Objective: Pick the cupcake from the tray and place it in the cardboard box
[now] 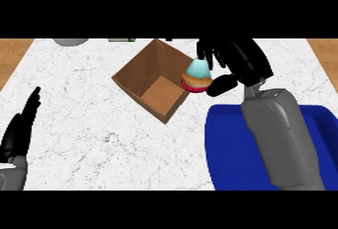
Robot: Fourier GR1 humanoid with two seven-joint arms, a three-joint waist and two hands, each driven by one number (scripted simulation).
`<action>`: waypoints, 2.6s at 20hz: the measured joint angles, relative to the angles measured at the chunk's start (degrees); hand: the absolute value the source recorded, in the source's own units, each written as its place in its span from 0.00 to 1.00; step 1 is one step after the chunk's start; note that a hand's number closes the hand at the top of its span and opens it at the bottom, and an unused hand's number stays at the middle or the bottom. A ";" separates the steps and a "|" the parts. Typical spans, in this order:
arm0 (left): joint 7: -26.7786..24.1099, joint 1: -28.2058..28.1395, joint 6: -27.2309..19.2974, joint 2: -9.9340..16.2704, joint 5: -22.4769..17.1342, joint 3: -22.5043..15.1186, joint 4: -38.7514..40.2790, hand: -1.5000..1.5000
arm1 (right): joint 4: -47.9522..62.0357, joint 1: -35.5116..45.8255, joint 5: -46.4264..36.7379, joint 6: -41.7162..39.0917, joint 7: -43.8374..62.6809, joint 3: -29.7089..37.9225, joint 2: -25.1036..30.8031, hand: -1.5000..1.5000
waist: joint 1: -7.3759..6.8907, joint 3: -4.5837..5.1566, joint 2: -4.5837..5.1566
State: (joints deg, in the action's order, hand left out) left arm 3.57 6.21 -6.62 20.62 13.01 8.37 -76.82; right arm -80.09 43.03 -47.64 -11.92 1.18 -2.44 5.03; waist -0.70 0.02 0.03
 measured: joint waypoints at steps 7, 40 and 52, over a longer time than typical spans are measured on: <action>-0.26 0.83 0.39 -0.46 0.52 -0.02 0.71 0.50 | 13.23 11.29 5.75 4.92 7.44 -0.86 -4.09 1.00 | -0.65 0.02 0.20; 0.09 5.20 2.24 -1.24 1.73 -0.83 1.85 0.50 | 58.88 29.70 35.50 35.08 -7.65 -5.52 -5.03 0.00 | -4.66 -0.02 1.38; 0.37 2.23 2.49 -0.37 1.05 1.37 0.79 0.50 | 60.11 27.64 44.26 28.40 -18.66 5.92 3.09 0.00 | -1.25 -0.04 0.61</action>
State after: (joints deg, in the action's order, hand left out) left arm 3.94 8.44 -4.14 20.25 14.06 9.73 -76.04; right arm -19.97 70.67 -3.38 16.48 -17.48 3.48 8.12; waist -1.94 -0.02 0.65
